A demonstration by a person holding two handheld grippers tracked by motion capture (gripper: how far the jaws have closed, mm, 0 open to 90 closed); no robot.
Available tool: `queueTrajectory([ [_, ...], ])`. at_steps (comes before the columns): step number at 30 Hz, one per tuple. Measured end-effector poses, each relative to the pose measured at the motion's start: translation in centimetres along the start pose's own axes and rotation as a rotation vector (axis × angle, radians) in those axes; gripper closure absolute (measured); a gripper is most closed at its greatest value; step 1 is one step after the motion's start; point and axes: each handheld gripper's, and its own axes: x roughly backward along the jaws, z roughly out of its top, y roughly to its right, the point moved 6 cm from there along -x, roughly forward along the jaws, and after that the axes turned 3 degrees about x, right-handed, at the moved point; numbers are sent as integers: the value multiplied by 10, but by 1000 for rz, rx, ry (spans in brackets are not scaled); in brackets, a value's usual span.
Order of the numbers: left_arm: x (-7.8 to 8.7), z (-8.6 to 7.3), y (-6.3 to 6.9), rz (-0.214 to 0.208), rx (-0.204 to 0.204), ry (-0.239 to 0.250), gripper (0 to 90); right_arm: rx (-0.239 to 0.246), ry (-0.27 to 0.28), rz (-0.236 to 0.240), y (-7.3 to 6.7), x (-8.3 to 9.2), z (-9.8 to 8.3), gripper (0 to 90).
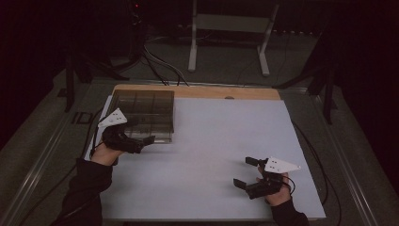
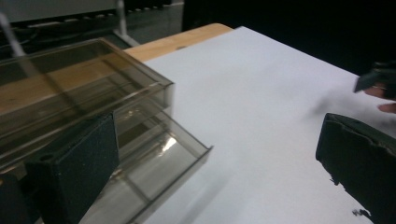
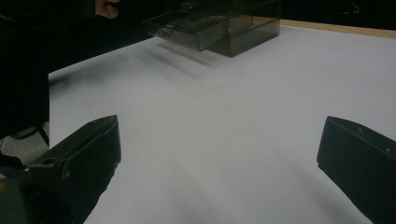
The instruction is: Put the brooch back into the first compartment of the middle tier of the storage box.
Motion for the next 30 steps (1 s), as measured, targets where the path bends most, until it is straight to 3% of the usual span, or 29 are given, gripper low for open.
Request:
queueTrajectory([
  [4, -8, -5, 3, -5, -8, -20, 3, -1, 0, 1, 0, 0, 0, 0],
  [11, -11, -10, -1, 32, -36, -13, 3, -4, 6, 4, 0, 1, 0, 0],
  [23, 10, -21, -9, 72, -12, 8, 3, 1, -4, 15, -1, -3, 1, 0],
  [30, 21, -25, -7, 81, -1, 29, 3, 0, 4, 18, -2, -2, 2, 0],
])
